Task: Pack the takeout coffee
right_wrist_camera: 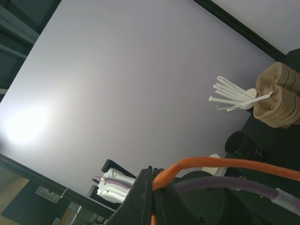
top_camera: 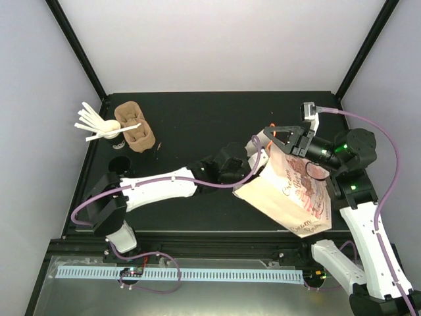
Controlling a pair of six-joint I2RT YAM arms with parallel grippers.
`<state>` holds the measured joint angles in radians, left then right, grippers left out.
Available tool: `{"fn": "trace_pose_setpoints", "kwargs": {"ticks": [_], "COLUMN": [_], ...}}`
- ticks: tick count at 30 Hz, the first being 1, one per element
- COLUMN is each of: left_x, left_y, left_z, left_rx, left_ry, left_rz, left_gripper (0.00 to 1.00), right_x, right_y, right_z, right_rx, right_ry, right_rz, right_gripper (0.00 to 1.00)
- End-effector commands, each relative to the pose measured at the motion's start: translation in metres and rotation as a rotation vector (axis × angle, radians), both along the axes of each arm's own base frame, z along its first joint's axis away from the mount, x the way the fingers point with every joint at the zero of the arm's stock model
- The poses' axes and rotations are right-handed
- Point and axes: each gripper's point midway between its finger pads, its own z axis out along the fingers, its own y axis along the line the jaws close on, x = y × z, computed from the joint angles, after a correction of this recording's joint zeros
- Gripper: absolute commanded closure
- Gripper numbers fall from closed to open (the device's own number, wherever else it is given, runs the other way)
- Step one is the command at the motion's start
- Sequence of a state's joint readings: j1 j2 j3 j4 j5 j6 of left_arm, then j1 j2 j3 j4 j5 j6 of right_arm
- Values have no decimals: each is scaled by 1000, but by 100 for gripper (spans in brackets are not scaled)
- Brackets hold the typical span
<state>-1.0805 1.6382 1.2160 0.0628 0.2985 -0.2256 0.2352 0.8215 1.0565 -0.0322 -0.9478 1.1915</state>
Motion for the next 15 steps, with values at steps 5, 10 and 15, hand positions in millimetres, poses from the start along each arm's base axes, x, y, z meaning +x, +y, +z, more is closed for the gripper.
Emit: {"fn": "trace_pose_setpoints", "kwargs": {"ticks": [5,10,15], "left_x": [-50,-69,-45], "left_y": [-13,-13,-6], "left_z": [3,-5,-23], "left_rx": [10,25,177], "left_ry": [20,71,107], "left_rz": [-271,-385,-236], "left_gripper": [63,62,65], "right_x": [-15,-17,-15], "right_y": [4,7,10], "right_z": [13,4,-11], "right_rx": [28,12,-6], "right_ry": [-73,-63,-42], "right_rz": [67,102,125], "right_gripper": [99,99,99]}}
